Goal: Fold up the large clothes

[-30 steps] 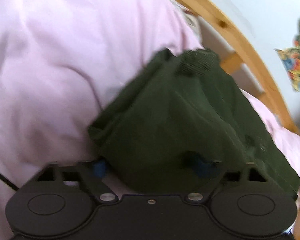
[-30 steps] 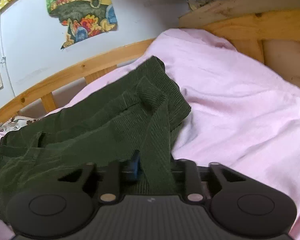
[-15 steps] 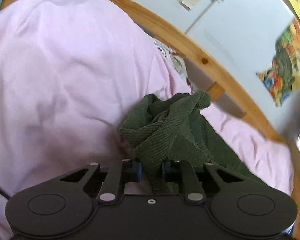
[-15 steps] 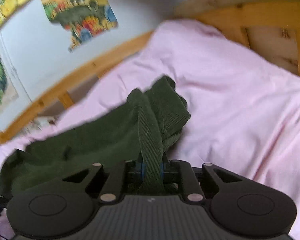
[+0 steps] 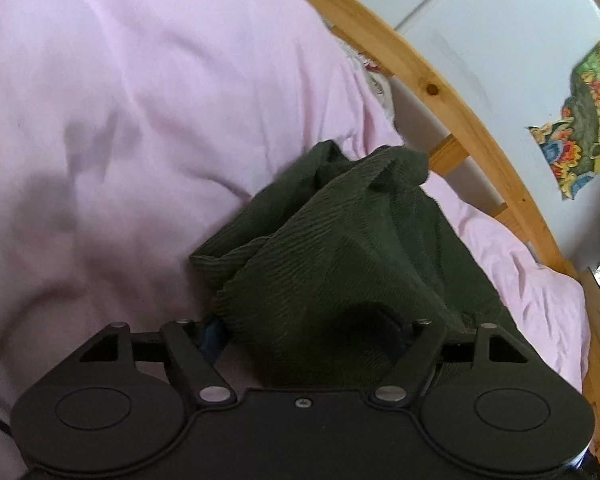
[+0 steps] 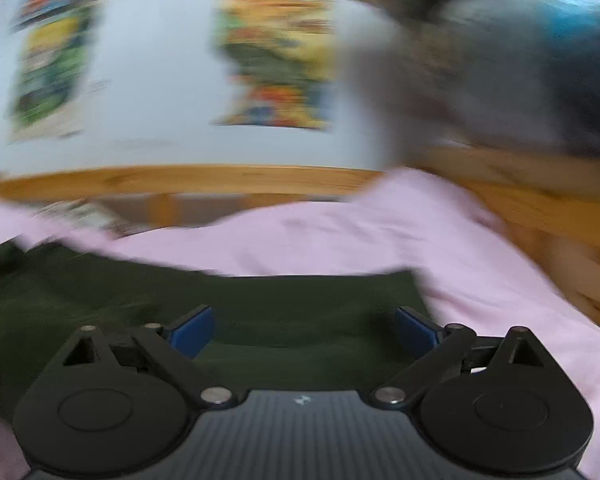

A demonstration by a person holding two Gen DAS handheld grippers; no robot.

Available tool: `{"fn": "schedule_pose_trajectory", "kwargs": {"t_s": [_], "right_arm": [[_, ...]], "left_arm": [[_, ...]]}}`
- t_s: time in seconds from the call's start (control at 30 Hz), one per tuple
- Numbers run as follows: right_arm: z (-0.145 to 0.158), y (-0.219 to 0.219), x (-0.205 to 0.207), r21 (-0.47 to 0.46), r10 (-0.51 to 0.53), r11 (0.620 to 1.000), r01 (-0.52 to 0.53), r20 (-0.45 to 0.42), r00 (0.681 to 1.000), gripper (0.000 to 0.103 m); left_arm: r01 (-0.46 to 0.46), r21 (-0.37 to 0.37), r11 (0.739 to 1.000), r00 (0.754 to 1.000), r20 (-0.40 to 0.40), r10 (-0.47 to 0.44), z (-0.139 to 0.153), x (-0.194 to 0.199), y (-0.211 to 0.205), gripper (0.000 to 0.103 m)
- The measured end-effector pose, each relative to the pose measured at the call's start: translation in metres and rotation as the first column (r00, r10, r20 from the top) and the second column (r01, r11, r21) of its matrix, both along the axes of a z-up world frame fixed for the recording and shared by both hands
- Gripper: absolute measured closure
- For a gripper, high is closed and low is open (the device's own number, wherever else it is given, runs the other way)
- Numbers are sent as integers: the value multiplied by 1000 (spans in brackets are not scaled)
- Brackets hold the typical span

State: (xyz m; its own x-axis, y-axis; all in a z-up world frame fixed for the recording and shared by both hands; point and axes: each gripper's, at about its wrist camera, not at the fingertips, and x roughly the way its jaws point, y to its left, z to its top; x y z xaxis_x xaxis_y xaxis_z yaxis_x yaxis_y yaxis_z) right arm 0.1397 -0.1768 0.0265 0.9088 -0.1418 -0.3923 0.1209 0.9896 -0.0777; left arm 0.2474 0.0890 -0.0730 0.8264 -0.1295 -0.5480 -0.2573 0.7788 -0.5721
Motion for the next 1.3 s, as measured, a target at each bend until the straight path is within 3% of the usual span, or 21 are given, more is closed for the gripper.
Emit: {"fn": "schedule_pose_trajectory", "kwargs": {"t_s": [0.07, 0.13, 0.2, 0.27, 0.37, 0.4, 0.43, 0.57, 0.63, 0.67, 0.7, 0.77, 0.8, 0.83, 0.87, 0.9, 1.0, 1.03, 1.1, 1.2, 1.3], "right_arm": [[-15, 23, 20, -44, 88, 995, -90, -36, 995, 4], [-41, 36, 42, -97, 92, 990, -105, -134, 987, 4], [-64, 31, 55, -34, 98, 994, -108, -209, 973, 3], [-66, 21, 57, 40, 103, 995, -97, -211, 972, 2], [-65, 18, 55, 58, 108, 994, -98, -202, 973, 1], [-65, 16, 58, 69, 110, 993, -98, -202, 973, 1], [-65, 12, 59, 93, 114, 991, -97, -197, 974, 1], [-49, -20, 56, 293, 134, 952, -82, -160, 978, 9], [-29, -55, 57, 479, 108, 878, -12, -173, 979, 13], [-20, -76, 57, 600, 115, 800, 6, -162, 980, 15], [-15, -96, 58, 718, 147, 696, -6, -135, 980, 16], [-13, -135, 54, 921, 251, 381, -86, -14, 968, 16], [-16, -148, 48, 965, 277, 230, -128, 61, 959, 15], [-18, -156, 44, 977, 283, 139, -159, 115, 952, 15], [-20, -161, 41, 980, 282, 88, -177, 146, 948, 12], [-23, -164, 39, 982, 280, 60, -179, 156, 947, 5], [-39, -164, 46, 986, 288, -22, -168, 167, 943, 2], [-46, -164, 48, 985, 278, -67, -161, 174, 945, 2], [-52, -167, 49, 979, 235, -117, -167, 191, 953, 2], [-46, -186, 51, 984, 174, -43, -172, 177, 969, 2], [-38, -205, 46, 985, 142, 32, -168, 162, 977, 1]], "left_arm": [[-14, -10, 1000, 1000, -12, 14, -4, 3, 3, 27], [-25, -13, 1000, 1000, -17, 25, -7, 5, 6, 26], [-27, -9, 1000, 999, -18, 27, -7, 7, 6, 26], [-29, -6, 1000, 999, -16, 29, -5, 9, 6, 28], [2, 32, 999, 1000, -17, -2, 4, 10, 2, 52], [12, 52, 999, 1000, -7, -11, 10, 9, 0, 69], [23, 70, 997, 1000, 8, -23, 17, 7, -3, 73], [84, 144, 986, 988, 114, -101, 57, -1, -28, 78], [169, 232, 958, 961, 176, -213, 85, -4, -54, 79], [214, 295, 931, 941, 193, -277, 99, -5, -69, 79], [256, 378, 890, 917, 196, -347, 113, -6, -89, 79], [310, 498, 810, 879, 176, -444, 134, -9, -123, 79], [337, 539, 772, 859, 159, -486, 143, -9, -141, 79], [362, 558, 747, 844, 144, -516, 150, -9, -154, 79], [388, 569, 725, 828, 130, -546, 155, -9, -166, 79], [410, 578, 706, 812, 121, -570, 158, -9, -176, 79], [483, 627, 611, 745, 73, -663, 157, -13, -210, 79], [508, 645, 571, 716, 53, -696, 153, -17, -222, 79], [552, 675, 490, 655, 13, -756, 143, -27, -240, 79], [610, 699, 373, 568, -57, -821, 125, -39, -268, 79], [646, 728, 231, 470, -141, -871, 110, -55, -290, 79]]}}
